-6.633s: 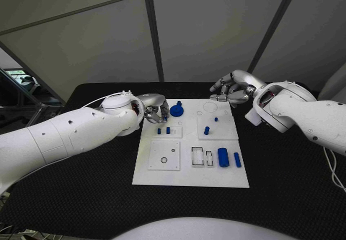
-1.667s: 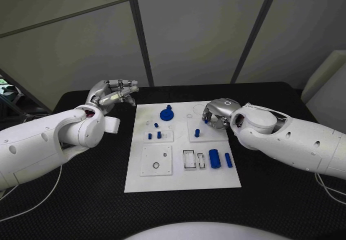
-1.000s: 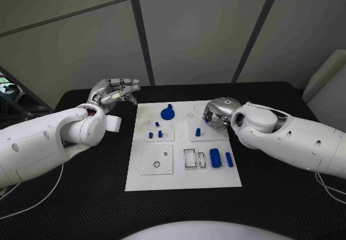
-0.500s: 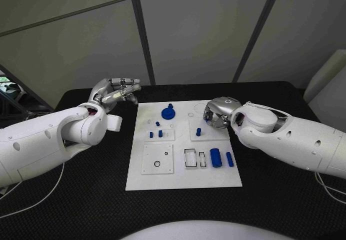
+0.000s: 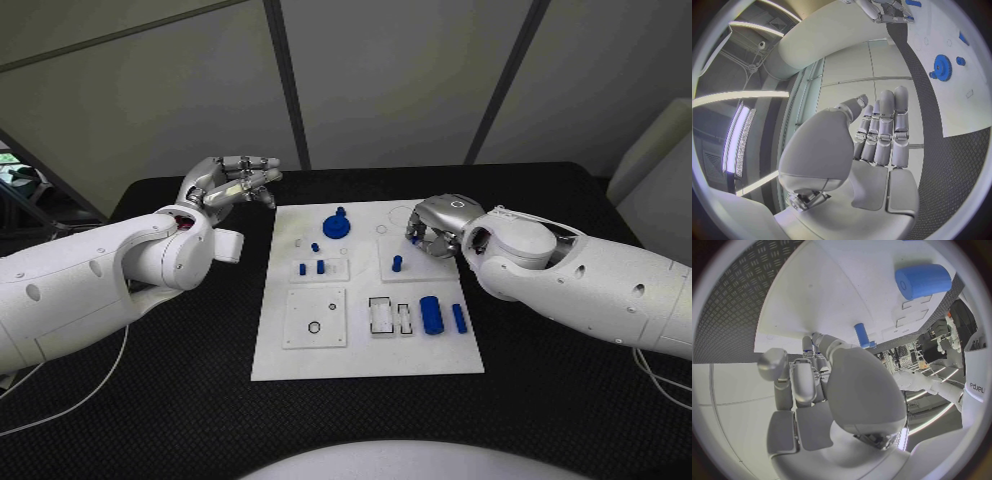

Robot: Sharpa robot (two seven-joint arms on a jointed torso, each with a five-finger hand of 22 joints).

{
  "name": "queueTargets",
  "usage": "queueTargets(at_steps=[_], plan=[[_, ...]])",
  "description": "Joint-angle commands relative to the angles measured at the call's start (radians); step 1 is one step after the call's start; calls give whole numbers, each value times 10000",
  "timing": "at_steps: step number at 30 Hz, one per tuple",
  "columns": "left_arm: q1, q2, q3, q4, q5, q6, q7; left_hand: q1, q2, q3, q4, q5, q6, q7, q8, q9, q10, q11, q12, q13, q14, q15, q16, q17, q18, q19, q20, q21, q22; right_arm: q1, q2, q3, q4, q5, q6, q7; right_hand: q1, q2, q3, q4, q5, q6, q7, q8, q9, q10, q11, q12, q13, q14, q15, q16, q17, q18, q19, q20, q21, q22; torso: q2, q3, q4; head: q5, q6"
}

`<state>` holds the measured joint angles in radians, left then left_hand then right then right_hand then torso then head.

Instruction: Assemble the parts on the task board

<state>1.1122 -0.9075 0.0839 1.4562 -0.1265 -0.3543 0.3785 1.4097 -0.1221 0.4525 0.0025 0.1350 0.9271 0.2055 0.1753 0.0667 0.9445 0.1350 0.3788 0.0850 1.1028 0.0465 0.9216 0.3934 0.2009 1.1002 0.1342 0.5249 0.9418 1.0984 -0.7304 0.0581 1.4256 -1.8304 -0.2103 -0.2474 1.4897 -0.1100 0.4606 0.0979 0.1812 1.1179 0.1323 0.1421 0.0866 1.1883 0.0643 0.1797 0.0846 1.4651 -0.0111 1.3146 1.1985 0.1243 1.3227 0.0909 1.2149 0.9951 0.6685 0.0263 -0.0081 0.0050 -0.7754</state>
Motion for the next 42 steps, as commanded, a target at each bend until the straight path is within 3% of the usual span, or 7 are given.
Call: queueTargets(at_steps=[1, 15, 20, 25, 32, 37, 42], plan=[[16, 8, 11, -12, 29, 99, 10, 98, -8, -1, -70, -9, -52, 11, -40, -7, -82, 5, 30, -12, -71, -20, -38, -19, -181, -78, 9, -40, -14, 18, -65, 8, 172, -97, -577, -45, -26, 7, -23, -42, -8, 47, 31, 4, 11, 97, 16, -65, 8, 430, -53, 67, 6, -130, 73, -11, 39, 18, -6, -2, -4, -11, 20], [16, 0, 11, -62, 29, 125, -34, 83, -1, -32, -86, -13, -106, 46, -56, -10, -170, 37, 31, -26, -98, 5, -65, -56, -188, -103, 18, -54, -19, 25, -712, 28, 1392, -78, -1382, -81, -104, -16, -45, -48, -58, 66, 29, 0, 15, 125, 14, -87, 13, 436, -56, 96, 40, -148, 117, -12, 102, 116, -5, -6, -4, 8, 108], [16, 27, 11, -75, 29, 140, -41, 82, 1, -39, -90, -13, -118, 54, -58, -10, -190, 44, 33, -29, -105, 10, -71, -65, -189, -110, 21, -58, -21, 24, -808, 33, 2082, 95, -1588, 1, -107, -18, -44, -57, -57, 74, 26, 1, 16, 138, 9, -88, 16, 439, -59, 106, 54, -155, 134, -14, 127, 155, -1, 2, -5, 130, 130], [16, 90, 10, -83, 29, 182, -49, 82, 2, -42, -92, -13, -122, 57, -59, -10, -197, 46, 34, -30, -108, 11, -74, -68, -190, -113, 22, -59, -22, 22, -571, 33, 2642, 353, -1550, 94, -113, -12, -41, -62, -47, 81, 26, 2, 18, 148, 7, -91, 18, 439, -62, 105, 50, -154, 135, -16, 129, 157, 0, -14, 24, 346, 103], [16, 178, 11, -73, 28, 267, -49, 90, 12, -43, -102, -10, -129, 63, -57, -8, -212, 51, 40, -31, -118, 16, -81, -77, -190, -121, 24, -63, -23, -15, 33, 25, 2734, 674, -1334, 287, -123, -8, -37, -70, -22, 78, 29, -4, 17, 149, 8, -102, 18, 437, -65, 99, 37, -151, 134, -20, 127, 152, 7, -31, 31, 608, 20], [18, 235, 11, -58, 28, 285, -63, 79, 12, -57, -103, -14, -138, 71, -55, -7, -229, 59, 47, -33, -128, 24, -87, -87, -193, -131, 30, -68, -25, -325, 341, 23, 2686, 781, -1134, 394, -128, -6, -34, -78, -3, 72, 32, -11, 16, 148, 10, -111, 18, 438, -66, 102, 40, -150, 131, -23, 125, 146, 10, -43, 17, 902, -79], [21, 276, 11, -33, 28, 299, -85, 70, 13, -65, -99, -16, -141, 73, -54, -6, -234, 62, 51, -33, -130, 28, -89, -91, -194, -134, 33, -71, -26, -631, 579, 20, 2577, 817, -971, 510, -131, -3, -32, -82, 7, 67, 35, -15, 14, 146, 12, -117, 18, 438, -66, 103, 40, -148, 128, -24, 121, 140, 20, -14, -6, 1087, -165]])
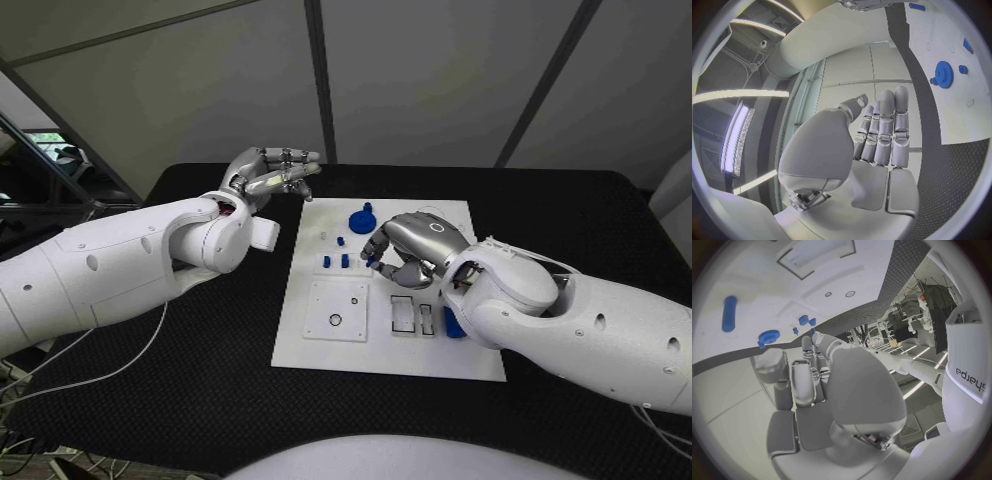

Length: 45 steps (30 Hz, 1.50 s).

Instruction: Assemble the parts on the task board

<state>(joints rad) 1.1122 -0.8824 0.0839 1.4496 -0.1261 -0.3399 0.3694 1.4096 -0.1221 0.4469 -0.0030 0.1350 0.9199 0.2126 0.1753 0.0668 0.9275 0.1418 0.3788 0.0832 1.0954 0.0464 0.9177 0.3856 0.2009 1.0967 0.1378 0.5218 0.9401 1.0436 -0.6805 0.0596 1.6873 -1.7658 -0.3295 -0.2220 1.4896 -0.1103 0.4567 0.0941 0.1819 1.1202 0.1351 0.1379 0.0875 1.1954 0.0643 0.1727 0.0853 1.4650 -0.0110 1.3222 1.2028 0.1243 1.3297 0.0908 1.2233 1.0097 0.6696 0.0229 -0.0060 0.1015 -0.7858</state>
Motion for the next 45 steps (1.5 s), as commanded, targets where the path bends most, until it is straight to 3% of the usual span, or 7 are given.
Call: queueTargets(at_steps=[1, 5, 12, 24, 28, 31, 45], plan=[[21, 33, 11, 39, 24, 157, 2, 71, 14, -10, -44, -16, -69, 2, -54, -7, -64, -7, 51, -15, -56, 29, -51, -13, -195, -99, -3, -40, -10, -150, 131, 5, -67, 186, 260, 287, -132, -2, 6, -48, 6, 42, 8, 24, 5, 73, 12, -51, 11, 438, -67, 28, -3, -150, 60, -23, 39, -3, 10, 16, -24, 139, -85], [23, 82, 11, 46, 24, 173, -1, 59, 15, -20, -40, -18, -70, 4, -51, -6, -69, -4, 58, -15, -59, 33, -52, -17, -196, -104, 1, -43, -11, -380, 315, 2, -182, 223, 420, 372, -139, -9, 3, -59, 22, 34, 12, 16, 3, 68, 16, -62, 11, 436, -66, 23, -12, -150, 60, -25, 40, -2, -2, 6, -13, 204, -142], [26, 100, 12, 66, 23, 196, 0, 59, 15, -20, -40, -18, -70, 4, -51, -6, -69, -4, 58, -15, -59, 33, -52, -17, -196, -104, 1, -43, -11, -528, 502, -4, -428, 238, 680, 395, -179, -26, -13, -67, 51, 13, 25, -3, -2, 51, 29, -90, 9, 432, -59, 16, -27, -146, 44, -25, 23, -30, -6, 16, -18, 324, -213], [32, 115, 13, 61, 23, 203, -11, 37, 21, -38, -31, -19, -77, 10, -47, -4, -83, 1, 69, -15, -63, 40, -53, -26, -198, -113, 8, -50, -16, -573, 663, -26, -567, 222, 1060, 361, -199, -31, -22, -71, 61, 5, 29, -11, -4, 44, 33, -104, 9, 430, -55, 10, -36, -148, 45, -24, 26, -24, 1, 14, -23, 478, -330], [36, 125, 13, 58, 23, 207, -17, 37, 21, -38, -31, -19, -77, 10, -47, -4, -83, 1, 69, -15, -63, 40, -53, -26, -198, -113, 8, -50, -16, -575, 654, -186, -555, 185, 1150, 346, -204, -36, -25, -75, 64, 3, 29, -14, -5, 42, 33, -108, 9, 428, -54, 7, -42, -144, 36, -23, 15, -43, -3, 13, -20, 516, -369], [39, 130, 13, 58, 23, 209, -20, 37, 21, -38, -31, -19, -77, 10, -47, -4, -83, 1, 69, -15, -63, 40, -53, -26, -198, -113, 8, -50, -16, -576, 676, -244, -573, 180, 1180, 338, -204, -36, -25, -75, 64, 3, 29, -14, -5, 42, 33, -108, 9, 428, -54, 7, -42, -144, 36, -23, 15, -43, 1, 16, -15, 543, -392], [43, 171, 13, 16, 23, 246, -62, 19, 27, -56, -25, -19, -90, 18, -45, -4, -102, 8, 79, -16, -63, 46, -52, -34, -198, -119, 15, -57, -20, -575, 807, -301, -693, 142, 1291, 283, -212, -42, -31, -81, 68, 1, 30, -17, -5, 42, 34, -114, 10, 429, -53, 14, -33, -145, 34, -22, 14, -42, -6, 19, -19, 593, -436]])
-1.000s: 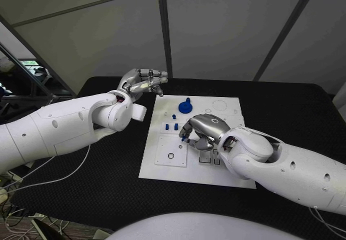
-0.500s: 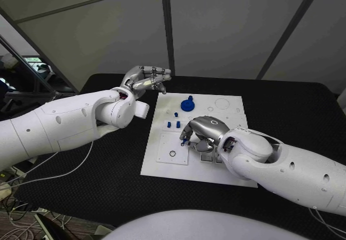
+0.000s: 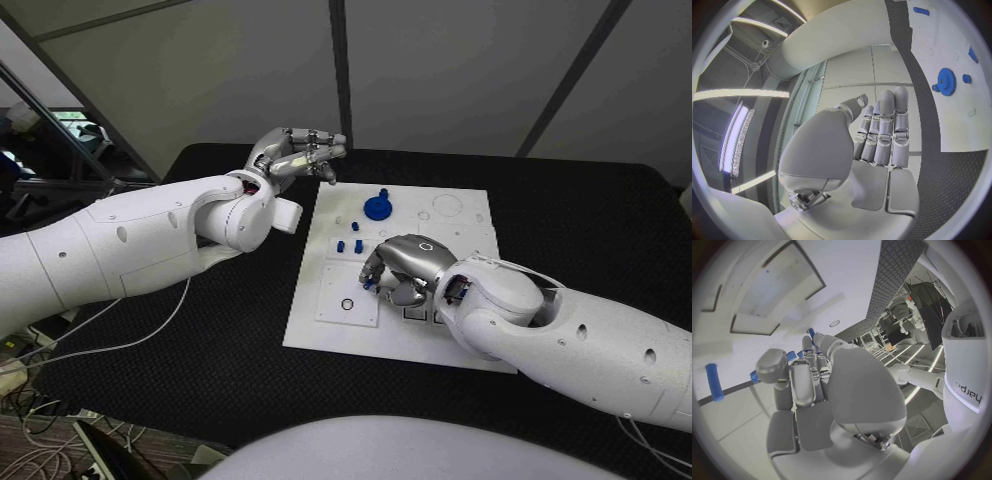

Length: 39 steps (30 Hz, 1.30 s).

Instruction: Assemble the parts on the task board

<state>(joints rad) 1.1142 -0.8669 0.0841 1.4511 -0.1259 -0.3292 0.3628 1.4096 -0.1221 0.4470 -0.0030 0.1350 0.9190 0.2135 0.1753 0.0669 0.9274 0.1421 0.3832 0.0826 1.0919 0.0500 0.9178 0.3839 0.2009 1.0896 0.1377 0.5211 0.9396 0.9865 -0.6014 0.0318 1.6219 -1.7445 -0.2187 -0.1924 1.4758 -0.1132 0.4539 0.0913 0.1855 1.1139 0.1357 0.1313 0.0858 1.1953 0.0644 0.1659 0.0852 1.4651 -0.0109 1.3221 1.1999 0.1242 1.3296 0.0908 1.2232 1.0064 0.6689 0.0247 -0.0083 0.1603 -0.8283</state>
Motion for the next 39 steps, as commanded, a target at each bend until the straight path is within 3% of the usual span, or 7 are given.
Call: queueTargets(at_steps=[1, 23, 33, 39], plan=[[23, 17, 12, 0, 21, 140, 0, 16, 28, -58, -24, -19, -84, 10, -45, -5, -105, 7, 36, -10, -28, 11, -52, -18, -198, -48, 18, -50, -16, -5, 24, -23, -51, -92, 159, -32, -75, -13, -3, -53, 31, 64, 23, 49, 11, 43, 33, -47, 11, 429, -53, 15, -4, -143, 35, -22, 15, -10, 3, 4, -1, 9, -10], [25, 30, 12, -33, 21, 157, -25, 2, 34, -73, -20, -17, -104, 19, -47, -6, -130, 13, 43, -12, -30, 17, -51, -26, -197, -53, 24, -57, -21, -7, 63, -25, -47, -459, -463, -161, -61, 9, 13, -96, 83, 67, 21, 42, 12, 54, 28, -61, 17, 425, -54, 9, -16, -140, 25, -23, 7, -21, 1, -2, 1, 51, -27], [26, 18, 12, -30, 21, 164, -41, 0, 35, -79, -21, -17, -115, 22, -49, -7, -143, 17, 46, -13, -31, 19, -51, -29, -197, -55, 26, -59, -23, -7, 88, -24, -66, -463, -49, -185, -59, 13, 17, -123, 113, 72, 23, 39, 13, 63, 29, -69, 21, 424, -56, 9, -19, -140, 24, -23, 10, -16, -2, 4, -23, 65, -44], [30, 33, 12, -32, 21, 179, -55, -3, 36, -84, -22, -16, -124, 26, -50, -7, -155, 19, 47, -14, -32, 21, -50, -32, -196, -56, 28, -61, -25, -6, 116, -24, -109, -464, 272, -230, -75, 9, 9, -123, 109, 73, 26, 37, 13, 64, 33, -74, 22, 422, -54, 6, -25, -138, 17, -23, 2, -30, -2, -12, 4, 40, -64]])
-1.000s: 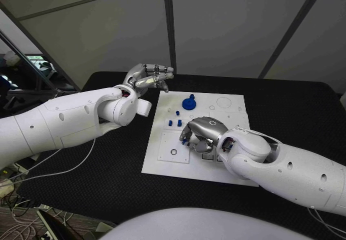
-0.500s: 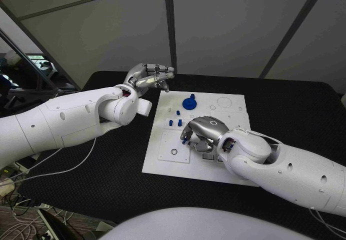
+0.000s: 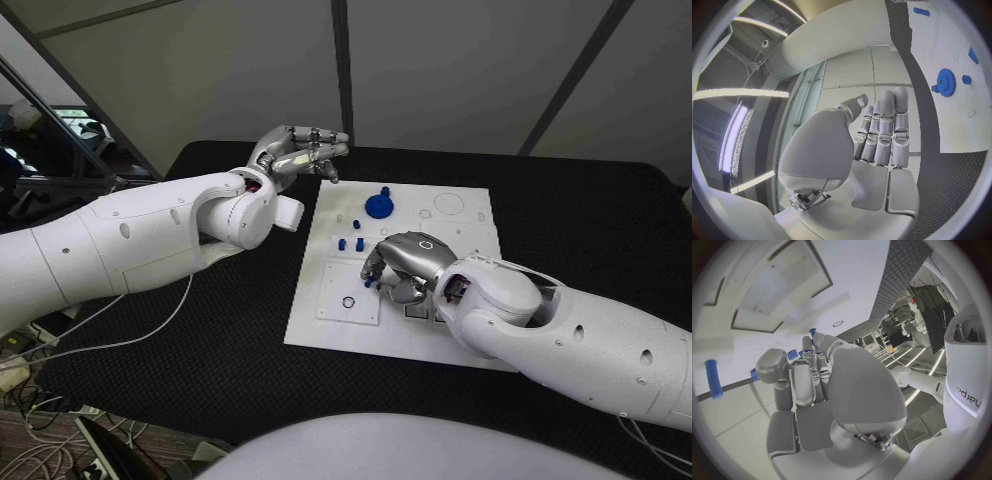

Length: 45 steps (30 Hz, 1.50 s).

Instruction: Assemble the parts on the task board

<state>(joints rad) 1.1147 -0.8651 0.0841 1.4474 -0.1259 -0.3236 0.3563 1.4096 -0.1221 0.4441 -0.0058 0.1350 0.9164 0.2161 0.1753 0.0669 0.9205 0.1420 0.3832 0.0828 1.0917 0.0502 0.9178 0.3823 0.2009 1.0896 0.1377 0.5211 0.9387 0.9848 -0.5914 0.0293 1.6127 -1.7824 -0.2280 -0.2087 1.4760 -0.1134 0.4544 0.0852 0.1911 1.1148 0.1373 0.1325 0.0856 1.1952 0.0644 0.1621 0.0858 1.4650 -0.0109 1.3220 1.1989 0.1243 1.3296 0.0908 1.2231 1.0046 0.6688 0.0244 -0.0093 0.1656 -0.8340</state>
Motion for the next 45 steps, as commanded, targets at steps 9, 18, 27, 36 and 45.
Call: queueTargets(at_steps=[9, 18, 27, 36, 45], plan=[[29, 19, 13, -4, 20, 140, -18, -4, 37, -61, 4, -16, -109, 4, -52, -8, -100, 23, 49, -18, -30, 21, -50, -19, -196, -58, 30, -64, -19, 12, 60, 0, -66, -84, 551, -78, -97, 10, -7, -63, 42, 66, 12, 23, 16, 66, 36, -43, 18, 421, -52, 6, -16, -138, 12, -21, -2, -18, -1, 0, 8, -11, -27], [31, 33, 13, -16, 20, 173, -47, -5, 37, -66, 2, -16, -119, 7, -53, -8, -114, 26, 51, -19, -32, 23, -50, -23, -195, -60, 32, -67, -21, 13, 148, -1, -200, -80, 547, -155, -522, -264, -12, 37, -211, -1319, 376, -725, -235, -1077, 439, -650, -202, 235, 283, -318, -521, -72, -317, 200, -332, -467, -5, 3, 7, -19, -8], [31, 38, 13, -45, 20, 222, -95, -9, 40, -75, 1, -16, -136, 13, -55, -9, -137, 32, 55, -21, -37, 29, -51, -29, -195, -63, 36, -71, -25, 13, 118, -1, -167, -33, 282, -90, -649, -414, -114, 34, -507, -1868, 378, -704, -207, -1661, 517, -700, -206, 113, 356, -428, -752, -6, -502, 323, -516, -719, -4, 8, 6, -32, 7], [30, 52, 12, -80, 17, 274, -219, -18, 53, -95, 0, -16, -178, 28, -60, -10, -191, 47, 66, -24, -49, 40, -52, -42, -196, -71, 47, -84, -35, 11, -199, 0, 125, -28, -769, 72, -602, -354, -100, -37, -178, -1625, 328, -595, -145, -1832, 505, -502, -177, 137, 342, -311, -678, -17, -446, 324, -436, -616, -19, 18, -9, -87, 69], [29, 35, 11, -114, 16, 298, -238, -17, 55, -99, -2, -16, -187, 31, -60, -10, -203, 50, 68, -25, -53, 42, -52, -45, -196, -73, 49, -86, -37, 60, -1150, 39, 1004, 200, -1163, 72, -641, -402, -120, -48, -110, -1466, 292, -557, -129, -1752, 472, -306, -158, 133, 321, -307, -721, -14, -442, 308, -426, -613, -57, 0, -33, -305, 281]])
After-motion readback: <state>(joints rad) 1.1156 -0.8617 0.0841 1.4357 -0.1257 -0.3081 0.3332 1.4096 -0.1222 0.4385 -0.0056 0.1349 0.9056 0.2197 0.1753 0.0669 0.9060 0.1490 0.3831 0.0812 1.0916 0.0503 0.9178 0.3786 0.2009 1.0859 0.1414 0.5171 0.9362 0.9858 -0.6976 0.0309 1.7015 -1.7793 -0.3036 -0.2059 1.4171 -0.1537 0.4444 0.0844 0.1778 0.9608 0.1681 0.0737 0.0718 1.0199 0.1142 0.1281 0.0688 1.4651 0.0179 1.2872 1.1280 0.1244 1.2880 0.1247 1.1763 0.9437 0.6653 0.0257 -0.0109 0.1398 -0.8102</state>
